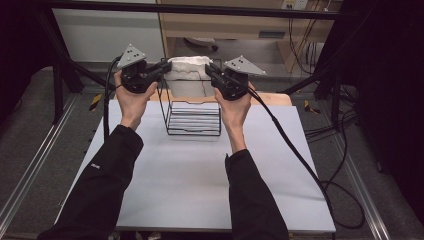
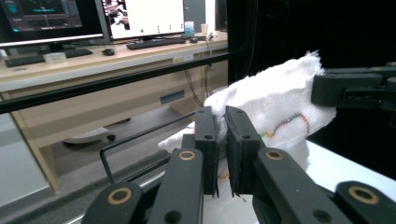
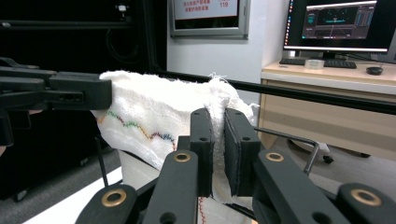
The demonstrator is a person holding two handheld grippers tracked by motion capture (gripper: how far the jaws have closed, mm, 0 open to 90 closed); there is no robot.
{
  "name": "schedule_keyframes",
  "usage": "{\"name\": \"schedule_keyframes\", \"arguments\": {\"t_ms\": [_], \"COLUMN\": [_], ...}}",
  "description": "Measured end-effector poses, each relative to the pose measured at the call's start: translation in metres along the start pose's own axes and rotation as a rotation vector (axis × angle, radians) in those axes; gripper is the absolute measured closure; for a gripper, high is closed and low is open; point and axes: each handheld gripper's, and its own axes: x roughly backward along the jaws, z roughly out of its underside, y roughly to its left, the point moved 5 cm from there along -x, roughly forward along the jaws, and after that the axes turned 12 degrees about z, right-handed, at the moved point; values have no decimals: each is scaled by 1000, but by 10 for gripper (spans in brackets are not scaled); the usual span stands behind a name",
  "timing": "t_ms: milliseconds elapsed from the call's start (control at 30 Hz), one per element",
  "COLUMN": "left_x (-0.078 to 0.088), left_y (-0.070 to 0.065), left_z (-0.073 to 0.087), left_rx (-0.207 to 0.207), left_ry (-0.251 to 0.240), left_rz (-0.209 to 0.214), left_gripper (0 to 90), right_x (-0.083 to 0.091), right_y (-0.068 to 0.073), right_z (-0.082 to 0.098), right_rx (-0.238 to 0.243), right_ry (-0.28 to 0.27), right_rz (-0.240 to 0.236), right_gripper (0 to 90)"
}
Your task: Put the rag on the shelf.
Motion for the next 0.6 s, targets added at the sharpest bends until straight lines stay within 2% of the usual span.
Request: {"name": "schedule_keyframes", "arguments": {"t_ms": [167,433,600], "left_x": [7,13,13], "left_y": [-10,-24,-25], "left_z": [8,28,35], "left_rx": [-26,-82,-63], "left_ry": [-20,32,71], "left_rz": [21,21,37], "left_gripper": [834,821,813], "right_x": [5,15,20], "right_y": [1,4,5], "right_z": [4,17,26], "right_rx": [18,19,37], "right_ry": [-2,35,55], "right_rz": [2,-19,-31], "right_gripper": [824,820,821]}}
